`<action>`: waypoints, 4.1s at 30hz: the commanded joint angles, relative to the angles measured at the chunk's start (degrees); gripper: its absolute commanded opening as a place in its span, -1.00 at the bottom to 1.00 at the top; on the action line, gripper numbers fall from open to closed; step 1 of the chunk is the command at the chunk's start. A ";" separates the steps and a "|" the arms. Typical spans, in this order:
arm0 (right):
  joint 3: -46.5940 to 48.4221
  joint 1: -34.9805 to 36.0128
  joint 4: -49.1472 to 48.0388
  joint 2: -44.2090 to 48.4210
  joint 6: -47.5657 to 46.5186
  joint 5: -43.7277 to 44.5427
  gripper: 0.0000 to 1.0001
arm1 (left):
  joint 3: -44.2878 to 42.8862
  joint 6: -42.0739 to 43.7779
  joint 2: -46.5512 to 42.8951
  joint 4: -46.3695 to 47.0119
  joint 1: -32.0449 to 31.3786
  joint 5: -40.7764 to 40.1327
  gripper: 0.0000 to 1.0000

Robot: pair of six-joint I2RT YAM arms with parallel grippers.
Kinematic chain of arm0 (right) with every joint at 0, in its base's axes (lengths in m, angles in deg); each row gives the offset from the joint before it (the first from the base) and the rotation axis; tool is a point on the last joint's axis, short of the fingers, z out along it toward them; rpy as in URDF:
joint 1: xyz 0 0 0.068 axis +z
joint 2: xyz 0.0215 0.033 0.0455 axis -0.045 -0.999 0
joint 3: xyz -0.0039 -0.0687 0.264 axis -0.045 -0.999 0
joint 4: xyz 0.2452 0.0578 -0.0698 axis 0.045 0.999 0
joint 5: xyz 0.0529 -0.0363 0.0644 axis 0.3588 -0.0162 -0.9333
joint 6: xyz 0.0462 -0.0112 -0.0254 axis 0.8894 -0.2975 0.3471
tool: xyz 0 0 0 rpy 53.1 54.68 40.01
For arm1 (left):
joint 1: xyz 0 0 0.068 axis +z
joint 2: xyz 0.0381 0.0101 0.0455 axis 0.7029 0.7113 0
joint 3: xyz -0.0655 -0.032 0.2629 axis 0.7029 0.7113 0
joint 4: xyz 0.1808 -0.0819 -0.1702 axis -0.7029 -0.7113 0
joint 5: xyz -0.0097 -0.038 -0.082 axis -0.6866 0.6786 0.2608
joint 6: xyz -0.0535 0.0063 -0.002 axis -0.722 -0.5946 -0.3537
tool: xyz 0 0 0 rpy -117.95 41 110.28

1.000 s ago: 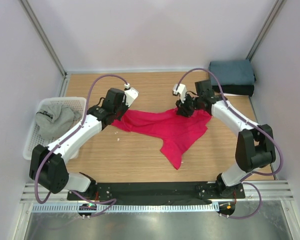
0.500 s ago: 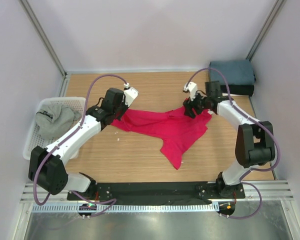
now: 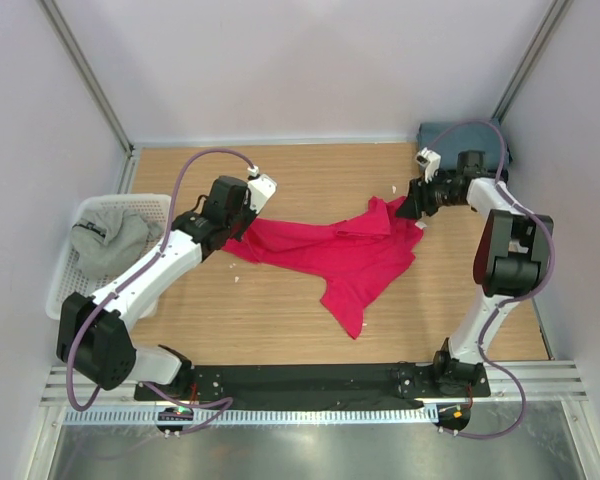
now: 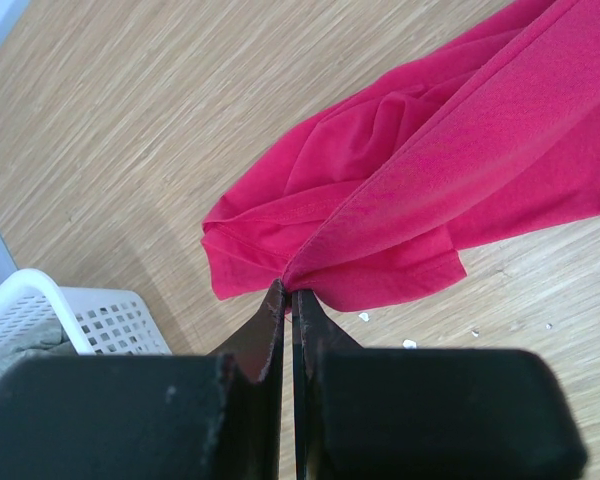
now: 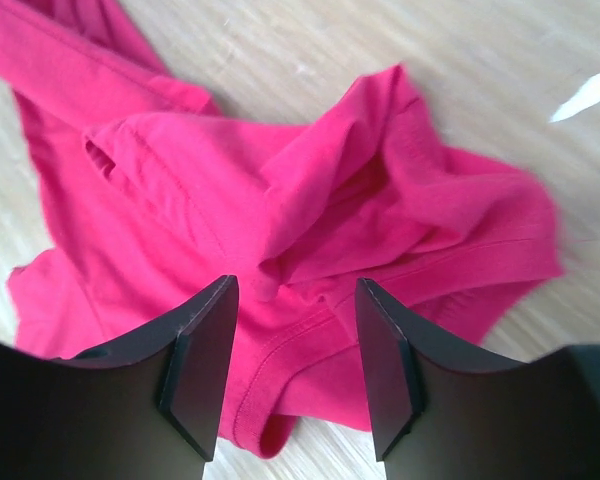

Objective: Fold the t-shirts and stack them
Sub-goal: Flatten the tshirt out

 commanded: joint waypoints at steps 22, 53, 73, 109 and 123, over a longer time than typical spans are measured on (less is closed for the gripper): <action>10.25 -1.29 28.17 -13.59 -18.11 -12.32 0.02 | 0.42 -0.19 -0.41 2.57 0.21 -0.32 -1.00; 18.25 1.78 27.73 -20.80 -13.71 -11.53 -0.39 | 0.95 -0.10 -0.58 3.01 0.65 -0.58 -1.00; 21.41 1.70 18.53 8.63 -2.65 -3.45 -0.97 | -5.64 4.56 -0.85 2.93 0.56 -4.80 -1.00; -24.55 21.47 -25.41 26.32 -27.52 33.72 1.00 | -3.00 2.19 -1.38 3.19 0.56 -3.39 -1.00; -4.41 22.19 -21.88 23.85 -7.89 26.06 0.99 | -2.83 1.48 0.47 2.66 0.56 -3.66 -1.00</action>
